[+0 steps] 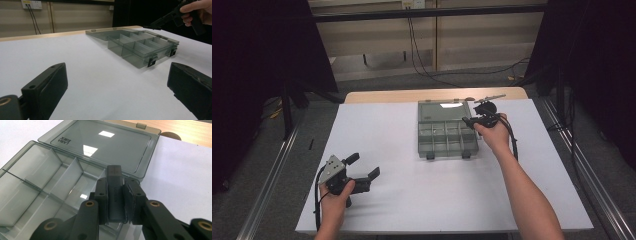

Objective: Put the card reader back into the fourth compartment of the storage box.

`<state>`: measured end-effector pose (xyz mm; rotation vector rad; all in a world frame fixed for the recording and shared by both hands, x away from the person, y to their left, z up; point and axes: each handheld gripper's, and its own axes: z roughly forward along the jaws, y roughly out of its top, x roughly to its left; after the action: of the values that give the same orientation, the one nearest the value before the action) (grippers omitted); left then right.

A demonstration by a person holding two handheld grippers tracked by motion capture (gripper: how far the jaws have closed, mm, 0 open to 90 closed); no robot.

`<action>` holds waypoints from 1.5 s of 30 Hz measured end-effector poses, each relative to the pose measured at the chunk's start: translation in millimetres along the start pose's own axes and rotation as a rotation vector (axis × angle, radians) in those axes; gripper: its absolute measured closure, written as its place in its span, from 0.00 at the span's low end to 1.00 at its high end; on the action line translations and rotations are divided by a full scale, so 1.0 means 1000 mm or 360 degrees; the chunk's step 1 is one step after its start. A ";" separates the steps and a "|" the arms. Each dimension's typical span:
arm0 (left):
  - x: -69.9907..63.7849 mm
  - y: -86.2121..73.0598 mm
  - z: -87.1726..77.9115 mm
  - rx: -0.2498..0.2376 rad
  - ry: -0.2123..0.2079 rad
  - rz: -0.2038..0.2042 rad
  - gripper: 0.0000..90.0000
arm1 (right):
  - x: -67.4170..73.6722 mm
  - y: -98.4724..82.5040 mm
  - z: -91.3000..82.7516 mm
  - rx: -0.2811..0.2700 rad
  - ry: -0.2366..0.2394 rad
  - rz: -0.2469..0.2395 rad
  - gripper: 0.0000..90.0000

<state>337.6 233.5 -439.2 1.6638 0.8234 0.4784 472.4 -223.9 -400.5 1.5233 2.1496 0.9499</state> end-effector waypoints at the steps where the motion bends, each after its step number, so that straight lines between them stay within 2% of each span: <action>1: 0.000 0.000 0.000 0.0000 -0.0001 0.0000 0.04 | 0.000 0.000 0.000 0.0005 0.0003 -0.0006 0.82; 37: 0.000 0.000 0.000 -0.0004 0.0002 -0.0003 0.04 | 0.005 -0.006 0.012 0.0041 0.0009 -0.0033 0.82; 38: 0.000 0.000 0.000 -0.0005 0.0004 -0.0006 0.04 | 0.006 -0.006 0.013 0.0044 0.0008 -0.0041 0.81; 40: 0.000 0.000 0.000 -0.0006 0.0001 -0.0011 0.04 | 0.006 -0.006 0.012 0.0041 -0.0001 -0.0043 0.71; 45: 0.000 0.000 0.000 -0.0001 0.0001 -0.0004 0.04 | 0.004 -0.004 0.005 0.0006 -0.0031 -0.0049 0.62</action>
<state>337.9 233.4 -439.2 1.6623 0.8253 0.4773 470.7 -219.3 -406.7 1.4906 2.1566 0.9177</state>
